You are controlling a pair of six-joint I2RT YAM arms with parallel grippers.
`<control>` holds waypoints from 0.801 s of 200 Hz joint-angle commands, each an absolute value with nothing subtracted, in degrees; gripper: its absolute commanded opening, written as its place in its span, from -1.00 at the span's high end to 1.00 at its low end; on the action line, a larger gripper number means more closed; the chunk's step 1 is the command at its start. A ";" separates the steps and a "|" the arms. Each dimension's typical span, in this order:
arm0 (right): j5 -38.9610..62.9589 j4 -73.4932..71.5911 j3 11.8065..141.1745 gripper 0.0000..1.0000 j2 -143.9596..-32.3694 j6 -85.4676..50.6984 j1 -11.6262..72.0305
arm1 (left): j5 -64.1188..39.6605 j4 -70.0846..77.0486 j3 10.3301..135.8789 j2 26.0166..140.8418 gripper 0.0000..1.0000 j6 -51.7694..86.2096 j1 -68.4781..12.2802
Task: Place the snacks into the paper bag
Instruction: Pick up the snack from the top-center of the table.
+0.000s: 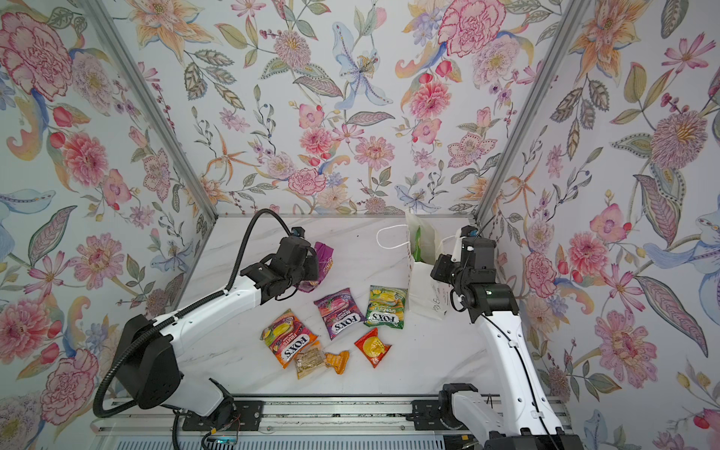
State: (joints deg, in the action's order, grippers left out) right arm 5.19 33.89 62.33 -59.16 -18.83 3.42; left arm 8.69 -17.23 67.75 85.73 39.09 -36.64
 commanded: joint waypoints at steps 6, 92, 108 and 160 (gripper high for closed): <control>6.06 36.38 64.54 1.00 -59.24 -18.77 4.04 | 5.92 -12.44 70.35 81.47 1.00 40.15 -36.81; 6.43 37.49 67.01 1.00 -59.50 -18.54 4.57 | 2.76 -13.27 83.11 81.36 1.00 39.99 -39.37; 6.38 37.44 67.09 1.00 -59.29 -18.49 4.75 | 1.96 -13.74 86.29 81.95 1.00 39.78 -39.75; 6.45 37.65 67.31 1.00 -59.78 -18.47 5.10 | 0.36 -16.76 98.07 85.61 1.00 38.94 -43.00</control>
State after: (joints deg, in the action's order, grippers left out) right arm 5.63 37.06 65.58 -59.35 -18.83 4.54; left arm 2.04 -19.77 91.94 84.42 39.90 -40.95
